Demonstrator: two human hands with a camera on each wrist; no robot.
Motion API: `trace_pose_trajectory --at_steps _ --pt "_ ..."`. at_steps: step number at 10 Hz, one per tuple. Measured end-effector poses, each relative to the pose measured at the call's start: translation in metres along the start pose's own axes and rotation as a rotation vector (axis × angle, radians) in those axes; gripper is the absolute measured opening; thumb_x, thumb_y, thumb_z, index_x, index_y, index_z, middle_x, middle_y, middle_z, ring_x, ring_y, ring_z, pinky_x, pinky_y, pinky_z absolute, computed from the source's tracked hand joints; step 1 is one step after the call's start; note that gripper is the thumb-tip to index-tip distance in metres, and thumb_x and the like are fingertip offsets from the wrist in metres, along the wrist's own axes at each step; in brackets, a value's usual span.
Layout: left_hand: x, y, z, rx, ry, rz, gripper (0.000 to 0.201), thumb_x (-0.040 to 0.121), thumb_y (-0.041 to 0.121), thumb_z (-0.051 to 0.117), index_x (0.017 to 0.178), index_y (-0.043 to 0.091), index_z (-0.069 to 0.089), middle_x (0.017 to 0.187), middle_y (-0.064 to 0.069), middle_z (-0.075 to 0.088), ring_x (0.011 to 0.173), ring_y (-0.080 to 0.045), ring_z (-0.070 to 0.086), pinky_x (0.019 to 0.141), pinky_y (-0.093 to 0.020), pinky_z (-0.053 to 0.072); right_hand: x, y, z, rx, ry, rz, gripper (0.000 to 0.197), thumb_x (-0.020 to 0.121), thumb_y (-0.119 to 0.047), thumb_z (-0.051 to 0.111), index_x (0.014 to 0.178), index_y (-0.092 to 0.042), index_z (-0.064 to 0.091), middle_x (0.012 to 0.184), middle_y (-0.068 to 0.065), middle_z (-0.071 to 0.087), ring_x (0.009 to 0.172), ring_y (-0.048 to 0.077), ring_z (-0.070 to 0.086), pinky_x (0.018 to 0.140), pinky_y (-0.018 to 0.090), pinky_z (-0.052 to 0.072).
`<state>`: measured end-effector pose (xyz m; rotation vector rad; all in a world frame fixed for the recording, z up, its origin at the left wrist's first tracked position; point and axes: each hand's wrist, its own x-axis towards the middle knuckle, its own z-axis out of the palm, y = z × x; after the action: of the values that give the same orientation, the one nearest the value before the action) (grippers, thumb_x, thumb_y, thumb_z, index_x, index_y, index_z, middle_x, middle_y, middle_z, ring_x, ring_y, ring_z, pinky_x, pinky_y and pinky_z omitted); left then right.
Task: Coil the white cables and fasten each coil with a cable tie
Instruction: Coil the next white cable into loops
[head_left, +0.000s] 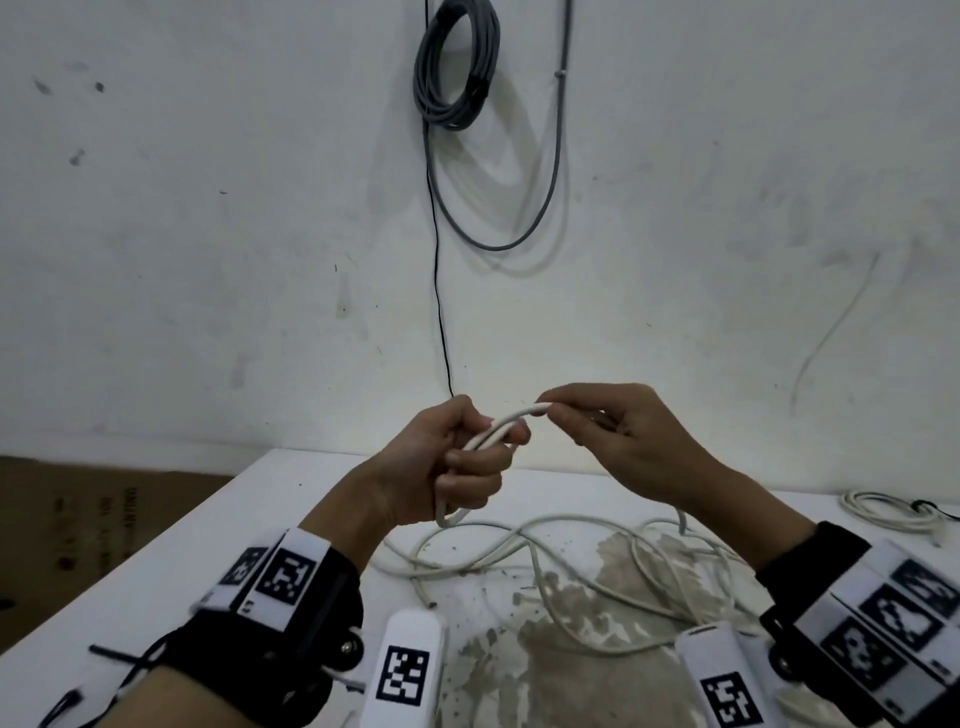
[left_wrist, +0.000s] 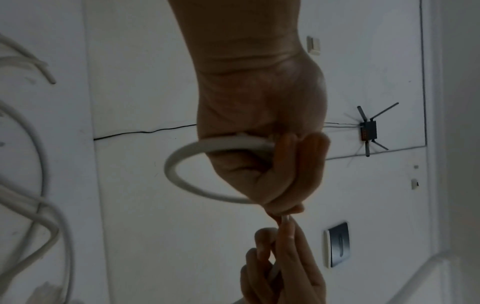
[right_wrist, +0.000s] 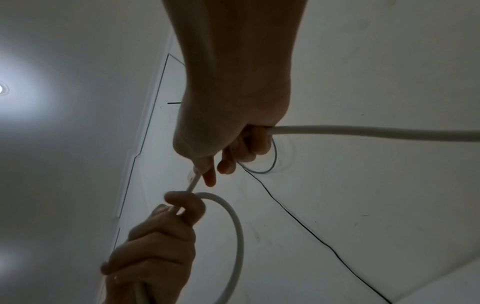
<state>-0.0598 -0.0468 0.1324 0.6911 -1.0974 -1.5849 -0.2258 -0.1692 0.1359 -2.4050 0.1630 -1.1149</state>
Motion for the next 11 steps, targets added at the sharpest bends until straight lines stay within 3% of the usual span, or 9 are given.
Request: trace_pose_trajectory --at_steps 1,2,3,4,5,7,8,9,11 --pt "0.002 -0.007 -0.002 -0.181 -0.099 -0.028 0.018 0.083 0.01 0.038 0.084 0.003 0.055 0.049 0.001 0.027 0.03 -0.012 0.029 0.032 -0.021 0.024 0.001 -0.004 -0.002 -0.057 -0.067 -0.014 0.018 0.092 -0.021 0.056 0.097 -0.013 0.072 0.072 -0.011 0.066 0.062 0.008 0.055 0.058 0.017 0.041" --pt "-0.004 -0.008 0.002 -0.253 -0.094 0.085 0.02 0.086 0.005 0.031 0.086 -0.002 0.049 0.044 0.001 0.02 0.031 -0.01 0.019 0.037 -0.021 0.012 -0.002 -0.013 0.003 0.158 -0.202 0.134 0.026 0.098 -0.023 0.044 0.092 -0.01 0.066 0.077 0.006 0.07 0.044 0.005 0.043 0.047 0.014 0.035" --pt "0.002 -0.013 0.004 -0.265 -0.114 0.163 0.021 0.09 0.013 0.034 0.082 0.001 0.051 0.043 0.004 0.021 0.033 -0.009 0.022 0.038 -0.022 0.018 -0.005 -0.02 0.005 0.367 -0.21 0.297 0.035 0.098 -0.029 0.039 0.075 -0.008 0.056 0.05 0.004 0.058 0.041 0.013 0.033 0.041 0.019 0.029" --pt "0.013 -0.017 0.004 -0.014 0.164 0.175 0.026 0.092 0.029 0.044 0.073 0.012 0.053 0.041 0.008 0.029 0.037 -0.007 0.033 0.042 -0.018 0.032 -0.001 -0.019 0.0 0.297 -0.101 0.341 0.038 0.098 -0.025 0.043 0.065 -0.01 0.051 0.038 -0.004 0.047 0.038 0.012 0.033 0.039 0.019 0.028" --pt "0.016 -0.019 0.007 0.261 0.4 0.216 0.028 0.096 0.031 0.039 0.079 0.013 0.049 0.045 0.009 0.033 0.044 -0.008 0.044 0.049 -0.02 0.042 0.001 -0.016 -0.003 0.223 -0.047 0.37 0.034 0.099 -0.022 0.041 0.073 -0.008 0.058 0.037 -0.003 0.048 0.034 0.009 0.035 0.04 0.019 0.03" --pt "0.019 -0.024 0.019 0.368 0.51 0.277 0.028 0.101 0.021 0.033 0.079 0.01 0.047 0.048 0.009 0.03 0.032 -0.003 0.021 0.035 -0.011 0.02 -0.002 -0.009 0.005 0.097 0.026 0.307 0.025 0.099 -0.018 0.043 0.092 -0.006 0.063 0.042 0.003 0.05 0.034 0.003 0.042 0.041 0.013 0.033" --pt "0.017 -0.02 0.021 0.317 0.518 0.318 0.028 0.1 0.019 0.033 0.078 0.009 0.048 0.044 0.01 0.028 0.029 -0.002 0.018 0.033 -0.01 0.017 -0.001 -0.009 0.005 0.101 -0.003 0.292 0.024 0.098 -0.025 0.044 0.096 -0.013 0.065 0.051 0.008 0.059 0.037 0.002 0.047 0.043 0.012 0.034" --pt "0.011 -0.012 0.021 0.192 0.534 0.395 0.028 0.099 0.019 0.034 0.078 0.008 0.05 0.042 0.01 0.028 0.026 0.001 0.019 0.029 -0.009 0.014 -0.002 -0.007 0.002 0.234 -0.028 0.3 0.024 0.098 -0.029 0.043 0.101 -0.017 0.064 0.064 0.011 0.065 0.04 0.007 0.046 0.043 0.016 0.036" --pt "-0.007 0.015 0.007 -0.048 0.558 0.609 0.03 0.099 0.022 0.031 0.078 0.012 0.049 0.038 0.007 0.031 0.022 -0.002 0.024 0.027 -0.012 0.011 -0.03 0.034 -0.003 0.187 -0.061 0.349 0.034 0.098 -0.03 0.042 0.083 -0.006 0.06 0.056 0.003 0.055 0.056 0.015 0.052 0.066 0.037 0.045"
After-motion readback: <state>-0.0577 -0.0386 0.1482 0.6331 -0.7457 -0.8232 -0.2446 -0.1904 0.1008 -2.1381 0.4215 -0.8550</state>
